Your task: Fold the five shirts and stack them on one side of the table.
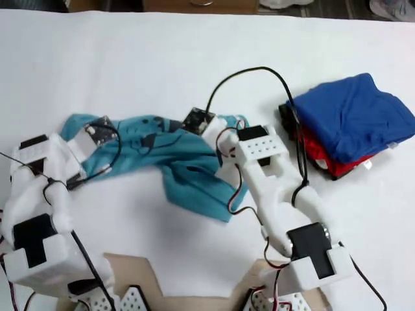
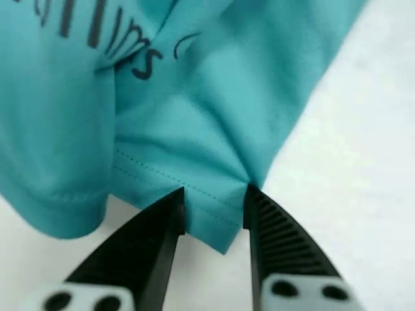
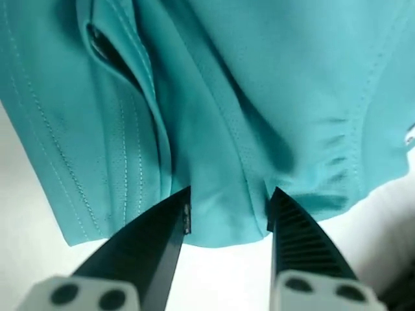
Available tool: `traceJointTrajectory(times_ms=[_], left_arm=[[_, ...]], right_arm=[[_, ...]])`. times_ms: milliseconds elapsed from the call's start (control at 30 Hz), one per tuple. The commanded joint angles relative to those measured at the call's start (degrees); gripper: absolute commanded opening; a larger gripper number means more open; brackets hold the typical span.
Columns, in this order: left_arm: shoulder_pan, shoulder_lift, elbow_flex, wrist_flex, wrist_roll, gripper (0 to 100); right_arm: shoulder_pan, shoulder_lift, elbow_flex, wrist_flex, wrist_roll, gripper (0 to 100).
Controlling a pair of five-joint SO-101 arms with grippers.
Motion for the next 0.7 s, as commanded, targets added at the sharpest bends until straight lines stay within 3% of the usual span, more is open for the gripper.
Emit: traceJointTrajectory(times_ms=[0, 133, 300, 500, 667], left_arm=[[0.5, 0.4, 0.9, -0.6, -1.5, 17], [0.5, 1.3, 0.8, -0.9, -3.4, 15], [0.2, 7.1, -1.7, -0.6, -4.1, 1], [0.2, 8.4, -5.1, -0.3, -1.5, 2], [0.2, 2.6, -9.9, 7.2, -1.0, 2]], right_arm=[[0.0, -3.6, -0.6, 0.3, 0.0, 18.7], [0.0, -3.6, -0.6, 0.6, 0.0, 18.7], [0.0, -3.6, -0.6, 0.7, 0.0, 18.7], [0.0, -3.6, -0.6, 0.7, 0.0, 18.7], [0.0, -3.6, -0.6, 0.7, 0.0, 18.7]])
